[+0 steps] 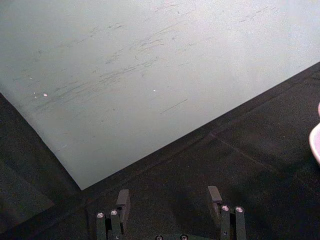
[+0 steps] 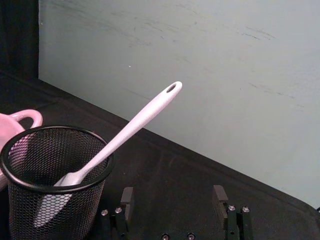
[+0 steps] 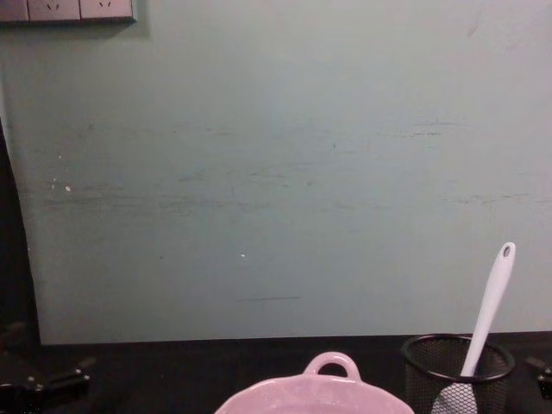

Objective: Use the one hand to pick up the spoon and stir the clear water in the bowl.

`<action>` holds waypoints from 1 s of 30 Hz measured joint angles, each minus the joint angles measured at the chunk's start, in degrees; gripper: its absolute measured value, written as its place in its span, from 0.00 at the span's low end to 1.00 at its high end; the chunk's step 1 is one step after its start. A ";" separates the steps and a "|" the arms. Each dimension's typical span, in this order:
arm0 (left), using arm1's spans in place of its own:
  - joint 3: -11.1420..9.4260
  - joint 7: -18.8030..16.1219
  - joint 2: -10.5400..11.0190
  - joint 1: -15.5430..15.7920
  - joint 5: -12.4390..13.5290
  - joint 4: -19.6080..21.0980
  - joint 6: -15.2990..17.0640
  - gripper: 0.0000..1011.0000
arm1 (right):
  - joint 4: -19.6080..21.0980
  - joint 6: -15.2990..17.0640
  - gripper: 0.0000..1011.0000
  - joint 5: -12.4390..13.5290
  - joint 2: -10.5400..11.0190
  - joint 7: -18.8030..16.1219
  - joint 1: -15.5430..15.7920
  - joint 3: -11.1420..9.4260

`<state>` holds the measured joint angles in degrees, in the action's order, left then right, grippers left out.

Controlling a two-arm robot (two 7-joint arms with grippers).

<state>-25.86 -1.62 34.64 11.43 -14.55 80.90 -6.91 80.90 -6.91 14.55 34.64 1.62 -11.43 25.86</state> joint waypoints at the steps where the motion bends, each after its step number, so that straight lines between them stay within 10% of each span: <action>1: 0.00 0.00 0.00 0.00 0.00 0.00 0.00 1.00 | 0.00 0.00 0.99 0.00 0.00 0.00 0.00 0.00; 30: 0.00 0.00 0.00 0.00 0.00 0.00 0.00 1.00 | 0.00 0.00 0.99 0.00 0.00 0.00 0.00 0.00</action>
<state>-25.86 -1.62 34.65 11.43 -14.55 80.90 -6.91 80.90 -6.91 14.55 34.65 1.62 -11.43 25.86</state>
